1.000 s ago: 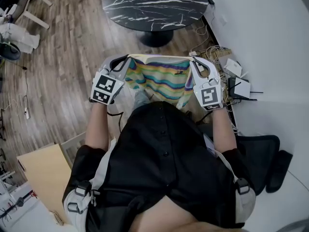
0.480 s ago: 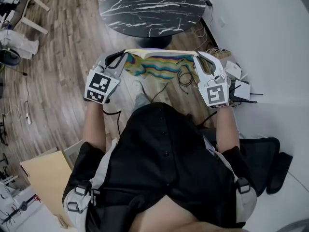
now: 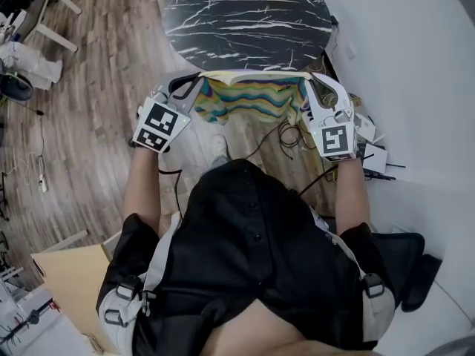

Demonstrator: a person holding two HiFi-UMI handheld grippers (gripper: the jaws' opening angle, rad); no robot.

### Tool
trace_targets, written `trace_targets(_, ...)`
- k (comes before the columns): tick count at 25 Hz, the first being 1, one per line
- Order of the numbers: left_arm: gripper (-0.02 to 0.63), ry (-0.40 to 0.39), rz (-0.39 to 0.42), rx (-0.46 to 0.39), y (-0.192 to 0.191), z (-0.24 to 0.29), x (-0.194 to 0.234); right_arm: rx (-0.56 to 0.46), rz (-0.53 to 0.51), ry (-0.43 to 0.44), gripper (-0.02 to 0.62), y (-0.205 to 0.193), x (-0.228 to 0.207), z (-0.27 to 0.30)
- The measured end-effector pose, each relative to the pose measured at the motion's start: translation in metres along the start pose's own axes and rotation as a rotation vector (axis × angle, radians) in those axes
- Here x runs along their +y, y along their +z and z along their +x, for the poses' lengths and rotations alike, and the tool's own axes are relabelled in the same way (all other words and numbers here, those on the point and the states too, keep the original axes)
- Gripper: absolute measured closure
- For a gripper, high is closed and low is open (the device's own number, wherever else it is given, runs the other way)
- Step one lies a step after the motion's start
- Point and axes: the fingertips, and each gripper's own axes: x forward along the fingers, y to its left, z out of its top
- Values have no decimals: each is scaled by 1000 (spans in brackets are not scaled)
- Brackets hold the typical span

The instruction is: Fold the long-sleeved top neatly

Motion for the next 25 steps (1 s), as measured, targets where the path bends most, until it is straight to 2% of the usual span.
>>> trace_targets(4, 584, -3, 14, -5, -2, 10, 38, 38, -17, -17, 566, 1, -11, 33)
trace_targets(11, 584, -47, 92, 2, -11, 25, 84, 32, -39, -14, 566, 24, -26, 87)
trace_targets(13, 584, -56, 92, -4, -15, 28, 100, 26, -55, -18, 566, 29, -27, 104)
trace_targets(20, 584, -70, 85, -6, -30, 43, 155, 98, -81, -95, 566, 34, -33, 160)
trace_targets(25, 584, -79, 82, -4, -36, 49, 178, 125, -54, -132, 566, 35, -36, 184)
